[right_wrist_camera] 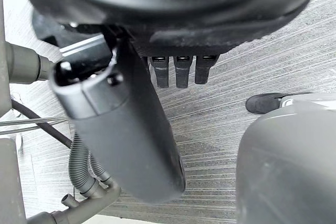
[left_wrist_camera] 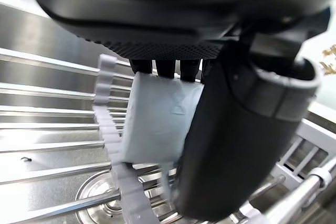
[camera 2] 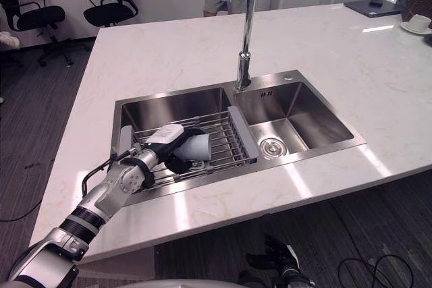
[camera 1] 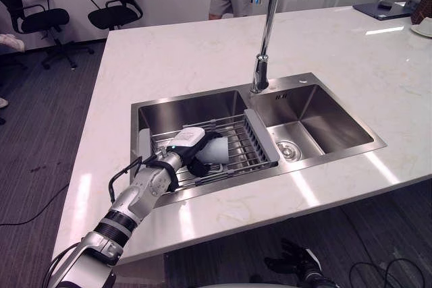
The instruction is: Walk over to the sink, pick up the cup, carry it to the dishwasher, place the cup inside the dishwasher, then close the dishwasher door
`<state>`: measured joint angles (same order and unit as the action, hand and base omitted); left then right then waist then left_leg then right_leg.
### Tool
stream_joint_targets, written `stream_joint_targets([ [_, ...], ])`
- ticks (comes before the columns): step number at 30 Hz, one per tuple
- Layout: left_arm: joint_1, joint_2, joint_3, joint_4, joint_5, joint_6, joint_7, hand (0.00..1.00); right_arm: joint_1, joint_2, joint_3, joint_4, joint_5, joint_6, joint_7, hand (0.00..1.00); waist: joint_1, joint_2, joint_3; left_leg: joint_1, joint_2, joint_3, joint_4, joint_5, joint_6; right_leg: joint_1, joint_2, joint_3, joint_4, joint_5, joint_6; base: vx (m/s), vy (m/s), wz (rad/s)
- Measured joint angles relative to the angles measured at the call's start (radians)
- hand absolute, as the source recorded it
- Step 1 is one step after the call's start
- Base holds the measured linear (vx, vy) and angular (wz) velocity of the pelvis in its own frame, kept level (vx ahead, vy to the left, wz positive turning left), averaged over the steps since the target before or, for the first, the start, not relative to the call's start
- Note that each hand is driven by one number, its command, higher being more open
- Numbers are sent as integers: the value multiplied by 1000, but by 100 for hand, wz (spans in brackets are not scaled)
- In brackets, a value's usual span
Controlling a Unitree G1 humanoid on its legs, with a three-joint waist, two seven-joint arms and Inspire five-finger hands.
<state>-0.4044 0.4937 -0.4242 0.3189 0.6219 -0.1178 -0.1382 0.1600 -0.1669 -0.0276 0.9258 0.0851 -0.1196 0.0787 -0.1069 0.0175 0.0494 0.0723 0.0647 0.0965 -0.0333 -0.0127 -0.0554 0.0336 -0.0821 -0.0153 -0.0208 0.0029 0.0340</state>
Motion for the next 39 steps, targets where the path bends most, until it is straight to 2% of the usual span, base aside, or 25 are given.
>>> stream_joint_targets([
  [4, -6, 25, -1, 7, -76, 9, -19, 30, -4, -7, 14, 0, 0, 0, 1, 90, -16, 3, 2, 0, 0, 0, 0, 0, 0, 3, 0, -1, -6, 3, -1, 0, 0, 0],
  [13, -6, 36, -1, -8, -167, 19, -18, 30, -1, -9, 13, 10, 1, 3, 0, 90, -16, 11, 8, 3, 0, -6, 0, 0, 0, 16, 0, -8, -16, 8, -1, -1, -1, 0],
  [19, 22, 19, 22, -119, -219, 17, 25, 30, -1, -9, 12, 8, 1, 3, -4, 90, -11, 11, 8, 5, 0, -7, 0, 0, 0, 18, -1, -9, -15, 8, -1, 0, 0, 0],
  [25, 81, -83, 79, -284, -294, 13, 80, 30, 8, -1, -7, -17, 2, 3, -10, 90, 10, 11, 10, 11, 0, -7, 1, 0, 1, 17, -2, -3, 11, -7, 5, 0, 0, 0],
  [31, 156, -179, 155, -449, -372, -2, 132, 30, 10, 8, -10, -63, 3, 3, -11, 90, 14, 10, 10, 26, 1, -5, 3, -3, 3, 6, -3, 3, 65, -37, 5, 0, 0, 0],
  [39, 354, -317, 237, -630, -578, -37, 203, 30, 51, 29, -17, -126, 9, 1, -14, 90, 48, 10, 10, 34, 2, 1, 12, -9, 2, 0, -2, 12, 99, -53, 7, -2, -1, 0],
])
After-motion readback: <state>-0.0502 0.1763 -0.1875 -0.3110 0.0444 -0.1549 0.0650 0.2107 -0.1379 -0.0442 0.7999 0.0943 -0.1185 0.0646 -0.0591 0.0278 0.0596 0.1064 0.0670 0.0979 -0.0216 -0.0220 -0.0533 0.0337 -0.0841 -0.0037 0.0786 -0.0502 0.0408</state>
